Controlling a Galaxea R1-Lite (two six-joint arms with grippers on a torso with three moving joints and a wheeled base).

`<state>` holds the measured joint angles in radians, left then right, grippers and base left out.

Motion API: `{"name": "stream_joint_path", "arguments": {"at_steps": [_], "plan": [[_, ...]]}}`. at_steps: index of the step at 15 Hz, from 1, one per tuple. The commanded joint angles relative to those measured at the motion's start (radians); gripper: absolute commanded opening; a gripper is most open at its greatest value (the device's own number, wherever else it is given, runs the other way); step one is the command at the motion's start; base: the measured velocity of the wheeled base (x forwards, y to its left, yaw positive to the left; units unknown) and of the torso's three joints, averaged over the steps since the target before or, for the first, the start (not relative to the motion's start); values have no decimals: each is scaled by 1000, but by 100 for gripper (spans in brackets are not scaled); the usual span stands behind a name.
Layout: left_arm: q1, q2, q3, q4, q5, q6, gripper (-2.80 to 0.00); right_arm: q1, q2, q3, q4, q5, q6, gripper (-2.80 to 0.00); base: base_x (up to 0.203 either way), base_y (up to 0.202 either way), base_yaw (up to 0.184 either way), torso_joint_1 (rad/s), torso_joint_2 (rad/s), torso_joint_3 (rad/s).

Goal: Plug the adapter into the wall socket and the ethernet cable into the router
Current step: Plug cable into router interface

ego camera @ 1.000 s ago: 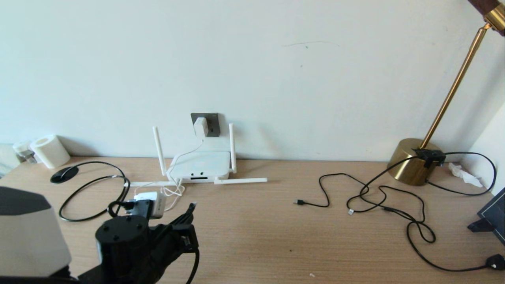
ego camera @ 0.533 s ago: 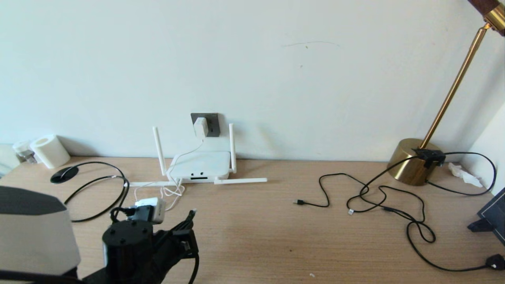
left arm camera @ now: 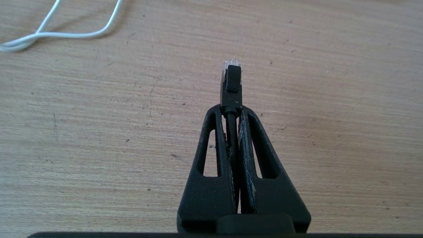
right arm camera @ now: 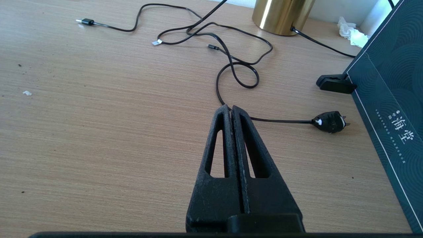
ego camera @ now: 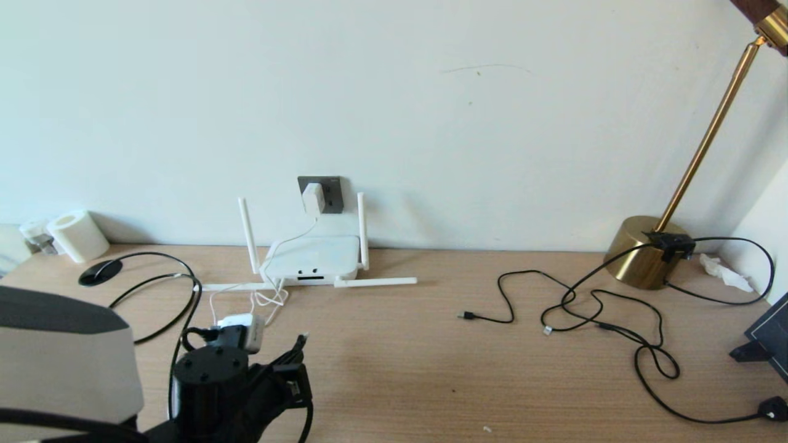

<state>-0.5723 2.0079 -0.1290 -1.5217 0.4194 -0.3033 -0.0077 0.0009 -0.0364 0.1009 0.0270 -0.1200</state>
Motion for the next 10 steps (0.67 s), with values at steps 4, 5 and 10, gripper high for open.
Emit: {"name": "stream_joint_path", "arguments": {"at_steps": [4,5,10], "plan": [[0,9,-3,-8,2,-2,-280,0,1,0,0,1,-1,-280,0,0,0,0,0,0],[0,8,-3,-8,2,-2,-280,0,1,1,0,1,-1,-280,0,0,0,0,0,0],[0,-12,7,-8,2,1,-280,0,1,1,0,1,-1,-280,0,0,0,0,0,0]]}}
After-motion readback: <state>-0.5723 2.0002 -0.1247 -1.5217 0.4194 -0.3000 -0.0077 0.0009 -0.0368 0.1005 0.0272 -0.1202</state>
